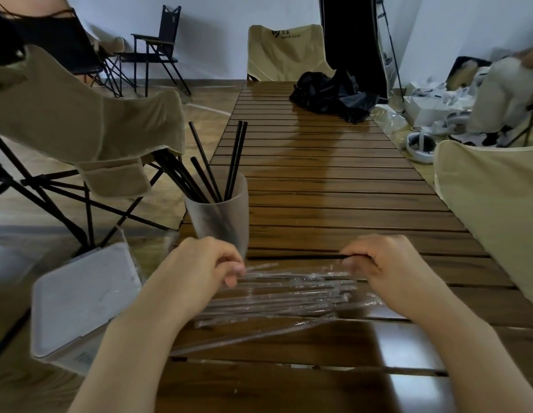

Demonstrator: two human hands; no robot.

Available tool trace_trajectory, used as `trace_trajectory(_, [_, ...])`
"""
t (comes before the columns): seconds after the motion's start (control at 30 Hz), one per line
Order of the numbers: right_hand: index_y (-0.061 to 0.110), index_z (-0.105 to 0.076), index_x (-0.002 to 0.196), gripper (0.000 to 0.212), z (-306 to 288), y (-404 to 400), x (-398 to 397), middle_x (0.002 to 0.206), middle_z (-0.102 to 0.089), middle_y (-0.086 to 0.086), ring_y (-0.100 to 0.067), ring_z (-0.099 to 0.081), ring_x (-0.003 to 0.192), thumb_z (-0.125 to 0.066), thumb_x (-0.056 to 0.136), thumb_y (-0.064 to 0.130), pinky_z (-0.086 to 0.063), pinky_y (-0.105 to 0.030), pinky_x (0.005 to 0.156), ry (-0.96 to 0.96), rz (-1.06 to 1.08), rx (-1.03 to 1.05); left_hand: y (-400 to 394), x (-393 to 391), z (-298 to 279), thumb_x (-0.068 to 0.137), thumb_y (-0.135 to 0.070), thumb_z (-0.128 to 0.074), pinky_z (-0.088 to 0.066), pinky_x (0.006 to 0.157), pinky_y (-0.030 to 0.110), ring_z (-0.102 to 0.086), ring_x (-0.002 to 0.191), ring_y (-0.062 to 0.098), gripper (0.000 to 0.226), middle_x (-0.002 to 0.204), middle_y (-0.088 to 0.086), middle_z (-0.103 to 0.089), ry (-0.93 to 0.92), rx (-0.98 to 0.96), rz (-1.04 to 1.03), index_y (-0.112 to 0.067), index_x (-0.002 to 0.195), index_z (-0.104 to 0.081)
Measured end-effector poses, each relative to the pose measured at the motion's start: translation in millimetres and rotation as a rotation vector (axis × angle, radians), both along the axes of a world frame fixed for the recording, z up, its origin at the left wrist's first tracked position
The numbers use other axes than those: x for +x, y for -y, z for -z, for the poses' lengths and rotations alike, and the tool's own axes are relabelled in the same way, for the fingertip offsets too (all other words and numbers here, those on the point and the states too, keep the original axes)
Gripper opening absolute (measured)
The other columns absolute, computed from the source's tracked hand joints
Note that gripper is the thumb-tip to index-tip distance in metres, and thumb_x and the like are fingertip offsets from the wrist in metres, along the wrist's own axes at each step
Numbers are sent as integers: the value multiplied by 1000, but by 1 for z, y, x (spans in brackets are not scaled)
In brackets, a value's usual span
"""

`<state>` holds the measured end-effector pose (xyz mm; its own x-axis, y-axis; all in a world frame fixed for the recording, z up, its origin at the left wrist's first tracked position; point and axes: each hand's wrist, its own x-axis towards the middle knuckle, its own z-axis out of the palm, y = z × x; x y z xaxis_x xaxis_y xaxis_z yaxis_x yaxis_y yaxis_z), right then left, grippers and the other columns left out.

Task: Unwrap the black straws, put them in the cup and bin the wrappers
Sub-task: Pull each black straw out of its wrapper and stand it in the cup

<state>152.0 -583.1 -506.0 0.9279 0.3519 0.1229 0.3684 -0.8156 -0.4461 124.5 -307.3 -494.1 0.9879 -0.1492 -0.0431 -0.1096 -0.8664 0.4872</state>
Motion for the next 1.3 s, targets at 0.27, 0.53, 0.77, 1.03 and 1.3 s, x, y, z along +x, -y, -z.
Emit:
trace_trajectory(0.27, [29, -73, 92, 12, -3, -6, 0, 80, -43, 15, -7, -40, 82, -66, 83, 28, -32, -32, 83, 243, 138, 8, 23, 0, 5, 94, -36, -53, -52, 87, 22, -61, 88, -10, 13, 91, -20, -67, 16, -105, 35, -36, 102, -64])
trace_trajectory(0.53, [24, -69, 86, 8, -5, -26, -2, 75, -44, 15, -8, -43, 74, -61, 87, 26, -41, -36, 75, 302, 80, 39, 52, 4, 4, 96, -28, -56, -53, 78, 13, -64, 85, -14, 14, 85, -19, -72, 174, -289, 141, -30, 99, -70])
trace_trajectory(0.77, [23, -69, 89, 12, -10, -31, -4, 73, -42, 18, -8, -42, 74, -59, 87, 29, -37, -33, 69, 311, 56, 95, 52, 4, -9, 86, -35, -65, -50, 77, 8, -65, 87, -5, 18, 91, -16, -70, 274, -570, -96, -29, 103, -68])
trace_trajectory(1.03, [25, -71, 90, 11, -9, -40, -5, 75, -43, 16, -7, -41, 75, -62, 87, 31, -34, -30, 70, 291, -31, 144, 47, 1, -18, 81, -42, -65, -51, 79, 14, -66, 88, -1, 17, 87, -16, -71, 320, -615, -147, -32, 93, -71])
trace_trajectory(1.3, [25, -73, 90, 11, -6, -35, -4, 75, -42, 19, -4, -43, 76, -64, 85, 30, -36, -30, 72, 261, -21, 125, 48, -4, -31, 81, -44, -60, -56, 77, 24, -69, 84, 7, 19, 89, -11, -71, 346, -687, -65, -31, 91, -68])
